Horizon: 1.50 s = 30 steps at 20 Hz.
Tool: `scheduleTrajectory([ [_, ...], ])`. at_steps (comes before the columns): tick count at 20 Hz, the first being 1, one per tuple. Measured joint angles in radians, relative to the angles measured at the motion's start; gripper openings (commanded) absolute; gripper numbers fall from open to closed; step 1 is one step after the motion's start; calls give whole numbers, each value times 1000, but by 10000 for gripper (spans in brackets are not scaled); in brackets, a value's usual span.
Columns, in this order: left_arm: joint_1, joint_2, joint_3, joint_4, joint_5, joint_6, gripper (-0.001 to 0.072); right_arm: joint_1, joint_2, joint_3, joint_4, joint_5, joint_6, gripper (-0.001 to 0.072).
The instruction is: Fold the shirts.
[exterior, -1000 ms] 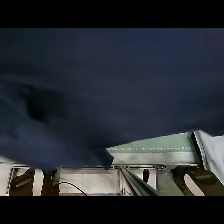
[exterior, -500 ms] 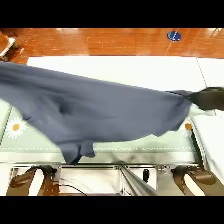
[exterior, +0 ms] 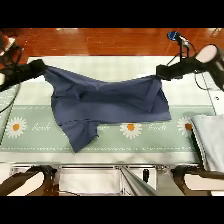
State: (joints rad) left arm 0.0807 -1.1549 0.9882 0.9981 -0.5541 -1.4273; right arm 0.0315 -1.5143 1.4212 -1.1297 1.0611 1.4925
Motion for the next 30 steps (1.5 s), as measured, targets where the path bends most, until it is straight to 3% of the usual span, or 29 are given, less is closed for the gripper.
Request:
scheduleTrajectory([
  [1,-10,-35,2,-26,13,-2,508,-13,-54,47,29,-4,6,404],
  [5,1,-110,25,-64,-68,22,507,-113,-185,202,129,71,26,413],
  [8,103,-120,69,-13,-263,45,507,-232,-170,254,130,196,-9,408],
  [10,201,-107,74,14,-397,61,507,-302,-117,245,50,285,-50,408],
  [13,326,-55,-10,26,-560,92,507,-377,27,68,-8,293,-73,411],
  [17,420,38,-245,-28,-672,193,506,-415,260,-320,12,143,-101,416],
  [23,483,69,-449,-101,-678,234,505,-427,474,-686,121,54,-135,416],
  [30,399,-8,-497,-236,-534,220,504,-428,527,-768,163,52,-142,415],
])
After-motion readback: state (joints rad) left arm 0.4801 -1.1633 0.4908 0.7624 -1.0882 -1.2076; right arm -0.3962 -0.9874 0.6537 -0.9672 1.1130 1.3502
